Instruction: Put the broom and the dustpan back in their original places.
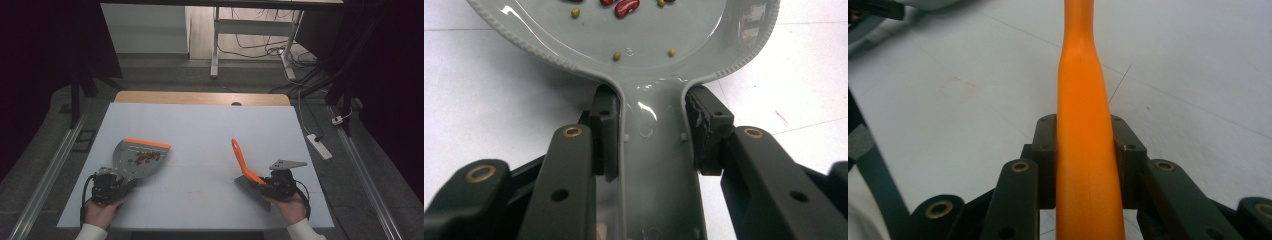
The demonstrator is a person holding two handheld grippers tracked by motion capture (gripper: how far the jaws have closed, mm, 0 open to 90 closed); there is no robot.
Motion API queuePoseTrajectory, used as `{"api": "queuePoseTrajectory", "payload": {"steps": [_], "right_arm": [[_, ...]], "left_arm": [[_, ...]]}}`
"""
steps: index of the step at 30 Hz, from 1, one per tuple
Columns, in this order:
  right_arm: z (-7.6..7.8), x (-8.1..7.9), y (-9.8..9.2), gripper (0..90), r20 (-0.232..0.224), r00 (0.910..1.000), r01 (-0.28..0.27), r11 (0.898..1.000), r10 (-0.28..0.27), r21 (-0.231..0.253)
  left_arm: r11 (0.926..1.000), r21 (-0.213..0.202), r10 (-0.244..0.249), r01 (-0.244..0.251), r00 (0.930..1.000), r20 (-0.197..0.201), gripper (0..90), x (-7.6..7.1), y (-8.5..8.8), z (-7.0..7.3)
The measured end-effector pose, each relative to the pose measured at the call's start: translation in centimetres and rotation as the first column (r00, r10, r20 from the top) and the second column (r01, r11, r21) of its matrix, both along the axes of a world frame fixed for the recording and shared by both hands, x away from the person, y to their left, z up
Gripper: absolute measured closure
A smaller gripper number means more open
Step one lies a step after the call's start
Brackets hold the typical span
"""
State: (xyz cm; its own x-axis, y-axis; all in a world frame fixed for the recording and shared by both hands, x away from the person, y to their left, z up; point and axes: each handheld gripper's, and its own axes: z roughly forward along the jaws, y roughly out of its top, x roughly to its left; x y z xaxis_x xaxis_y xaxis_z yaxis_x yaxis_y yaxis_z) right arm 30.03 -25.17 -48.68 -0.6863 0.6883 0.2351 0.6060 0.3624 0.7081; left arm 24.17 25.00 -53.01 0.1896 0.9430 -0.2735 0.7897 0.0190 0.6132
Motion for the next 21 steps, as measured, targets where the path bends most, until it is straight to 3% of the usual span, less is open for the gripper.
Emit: {"api": "queuePoseTrajectory", "payload": {"steps": [10,21], "right_arm": [[-0.6,1.5,-1.0,68.6,-0.027,0.9989,0.04,0.999,-0.04,0.003],[-1.3,2.6,-1.9,62.8,-0.052,0.9971,0.054,0.998,-0.055,-0.02]], "left_arm": [[0.9999,0.015,-0.004,0.005,0.9998,-0.022,61.7,0.5,-0.1,-0.3],[0.9999,0.012,-0.006,0.007,0.9998,-0.017,61.0,0.5,-0.2,-0.4]]}}
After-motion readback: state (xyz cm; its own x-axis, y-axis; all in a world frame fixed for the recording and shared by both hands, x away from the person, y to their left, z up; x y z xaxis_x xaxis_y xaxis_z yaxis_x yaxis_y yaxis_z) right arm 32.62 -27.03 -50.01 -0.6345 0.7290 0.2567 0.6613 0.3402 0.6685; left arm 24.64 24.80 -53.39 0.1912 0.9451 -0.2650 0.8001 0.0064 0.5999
